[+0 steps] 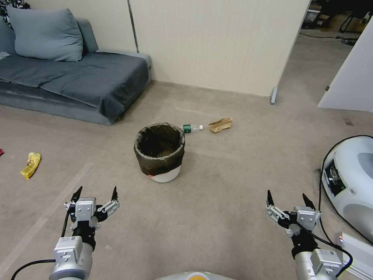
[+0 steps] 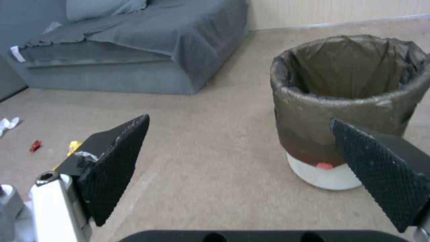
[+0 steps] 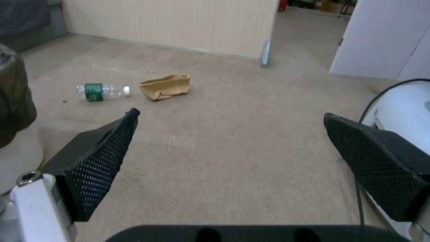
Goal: Pick up the trash bin, then pick up the garbage from the floor and place it into the trash bin.
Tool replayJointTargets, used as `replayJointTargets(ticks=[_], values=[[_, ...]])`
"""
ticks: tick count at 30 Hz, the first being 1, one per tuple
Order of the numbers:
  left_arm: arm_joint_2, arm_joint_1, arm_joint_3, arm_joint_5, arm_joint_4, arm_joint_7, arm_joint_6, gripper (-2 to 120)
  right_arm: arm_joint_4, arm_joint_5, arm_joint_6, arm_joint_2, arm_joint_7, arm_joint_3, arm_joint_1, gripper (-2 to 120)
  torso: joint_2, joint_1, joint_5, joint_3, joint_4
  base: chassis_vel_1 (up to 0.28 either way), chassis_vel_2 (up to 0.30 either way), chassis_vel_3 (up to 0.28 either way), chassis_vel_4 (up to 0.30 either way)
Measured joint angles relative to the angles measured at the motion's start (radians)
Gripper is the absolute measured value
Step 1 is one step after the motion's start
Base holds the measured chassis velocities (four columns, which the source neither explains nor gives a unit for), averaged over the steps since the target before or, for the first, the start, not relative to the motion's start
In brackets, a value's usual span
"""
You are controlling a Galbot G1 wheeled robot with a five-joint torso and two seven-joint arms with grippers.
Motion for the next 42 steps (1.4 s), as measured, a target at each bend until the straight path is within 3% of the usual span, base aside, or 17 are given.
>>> replayJointTargets(ticks=[42], values=[[0.008,0.002,-0.007,-0.003,0.0,0.002,0.008,100,-0.009,-0.004,0.006,0.0,0.002,-0.014,-0.002,100,0.0,0.0,-0.0001,0.0,0.0,-0.096,0.094,0.097,-0.096]])
